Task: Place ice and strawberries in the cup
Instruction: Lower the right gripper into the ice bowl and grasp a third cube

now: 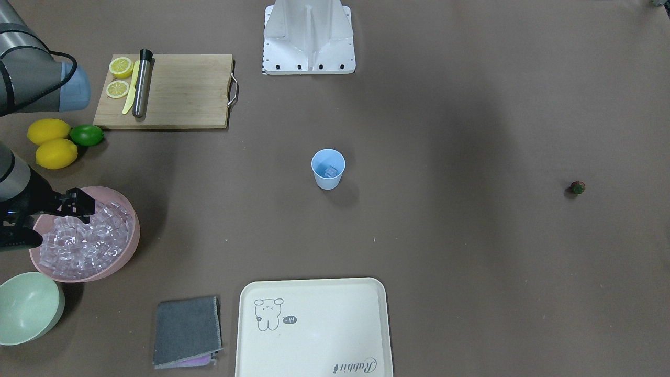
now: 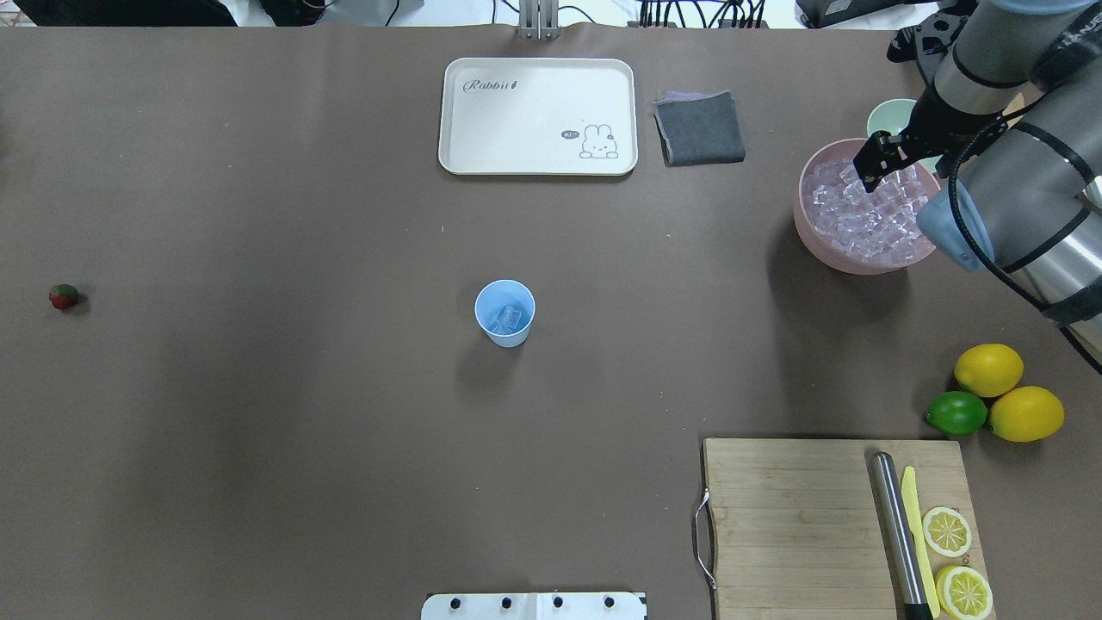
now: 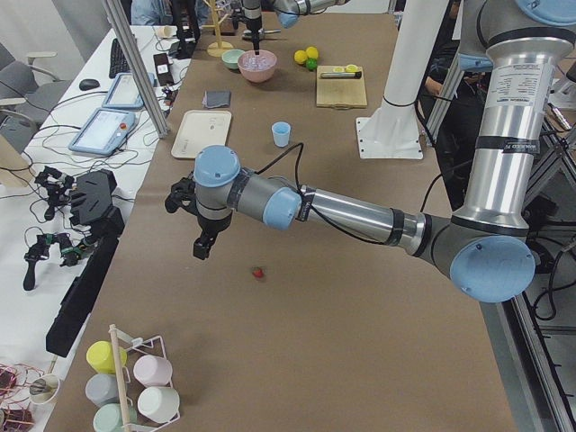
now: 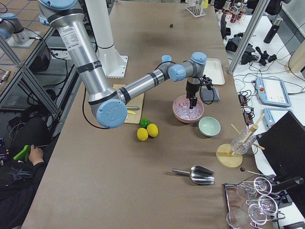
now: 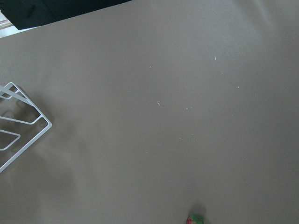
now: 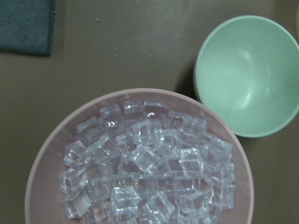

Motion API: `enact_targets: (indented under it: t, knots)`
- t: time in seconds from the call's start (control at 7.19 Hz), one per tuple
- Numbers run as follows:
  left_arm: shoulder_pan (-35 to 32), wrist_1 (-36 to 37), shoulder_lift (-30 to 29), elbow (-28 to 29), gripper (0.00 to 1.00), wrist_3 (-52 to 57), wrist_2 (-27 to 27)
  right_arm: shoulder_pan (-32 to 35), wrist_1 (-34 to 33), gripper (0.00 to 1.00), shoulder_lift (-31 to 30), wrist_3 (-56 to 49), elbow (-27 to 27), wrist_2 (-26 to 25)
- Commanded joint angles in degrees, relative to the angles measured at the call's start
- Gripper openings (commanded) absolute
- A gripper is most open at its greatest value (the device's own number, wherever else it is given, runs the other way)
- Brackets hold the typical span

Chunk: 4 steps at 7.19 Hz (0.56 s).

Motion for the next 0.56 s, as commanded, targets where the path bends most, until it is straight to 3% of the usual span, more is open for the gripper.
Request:
enact_targets:
  t: [0.0,0.28,0.42]
  knots:
    - [0.57,0.00,-0.35,0.01,0.98,0.00,0.02,-0.92,8.76,0.99,-0.48,-8.51,-3.58,0.03]
    - [0.57,0.00,-0.26,0.10,0.98,0.00,0.02,-0.57,8.43,0.99,-0.57,-12.85,-3.76,1.86]
    - [0.57,0.00,-0.18,0.10,0.98,0.00,0.02,-0.05,8.34,0.99,-1.09,-15.21,-3.68,5.18]
